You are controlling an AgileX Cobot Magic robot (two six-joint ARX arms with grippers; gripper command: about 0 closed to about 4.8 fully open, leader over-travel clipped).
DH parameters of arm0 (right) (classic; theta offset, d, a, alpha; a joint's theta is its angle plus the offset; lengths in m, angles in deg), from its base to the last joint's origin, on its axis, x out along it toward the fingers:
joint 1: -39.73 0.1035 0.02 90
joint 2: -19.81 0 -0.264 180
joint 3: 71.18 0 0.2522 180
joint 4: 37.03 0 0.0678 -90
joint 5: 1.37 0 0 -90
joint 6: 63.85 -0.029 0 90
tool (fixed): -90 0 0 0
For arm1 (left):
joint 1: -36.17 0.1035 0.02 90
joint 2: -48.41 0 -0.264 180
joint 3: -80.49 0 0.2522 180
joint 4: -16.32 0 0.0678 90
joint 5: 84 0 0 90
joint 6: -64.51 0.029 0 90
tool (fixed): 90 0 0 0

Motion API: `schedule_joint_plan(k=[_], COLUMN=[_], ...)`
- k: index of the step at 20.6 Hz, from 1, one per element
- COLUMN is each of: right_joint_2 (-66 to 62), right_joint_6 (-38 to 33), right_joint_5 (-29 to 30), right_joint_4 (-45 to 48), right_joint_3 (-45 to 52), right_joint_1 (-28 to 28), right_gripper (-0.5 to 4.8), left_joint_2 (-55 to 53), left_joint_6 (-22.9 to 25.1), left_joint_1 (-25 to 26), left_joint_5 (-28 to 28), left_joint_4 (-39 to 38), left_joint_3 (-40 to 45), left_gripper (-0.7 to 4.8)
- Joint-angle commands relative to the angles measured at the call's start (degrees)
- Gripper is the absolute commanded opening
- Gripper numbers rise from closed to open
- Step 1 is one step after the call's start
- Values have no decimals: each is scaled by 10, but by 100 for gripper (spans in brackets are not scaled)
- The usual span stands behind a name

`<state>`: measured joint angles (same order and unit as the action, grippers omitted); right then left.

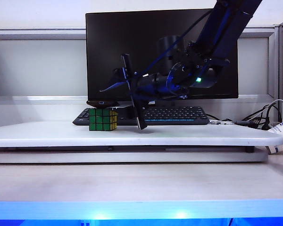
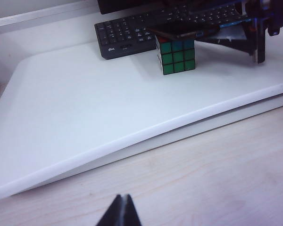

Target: Put the phone on top of the Rubik's Cube.

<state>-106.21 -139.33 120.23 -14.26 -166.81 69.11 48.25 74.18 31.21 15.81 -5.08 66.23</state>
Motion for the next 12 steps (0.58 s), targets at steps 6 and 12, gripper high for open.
schedule_joint_plan(k=[6,12], right_joint_2=[5,5], right_joint_6=[-8,23], right_joint_5=[27,28], right_joint_4=[-5,-46], right_joint_3=[-4,-1], right_joint_1=[1,0], right_gripper=[343,401], left_joint_2=[0,0], left_joint_6=[5,5], left_joint_1=[1,1], left_joint_5=[-2,-2], left_joint_4=[1,0], left_joint_3=[0,0], left_gripper=[-6,-6])
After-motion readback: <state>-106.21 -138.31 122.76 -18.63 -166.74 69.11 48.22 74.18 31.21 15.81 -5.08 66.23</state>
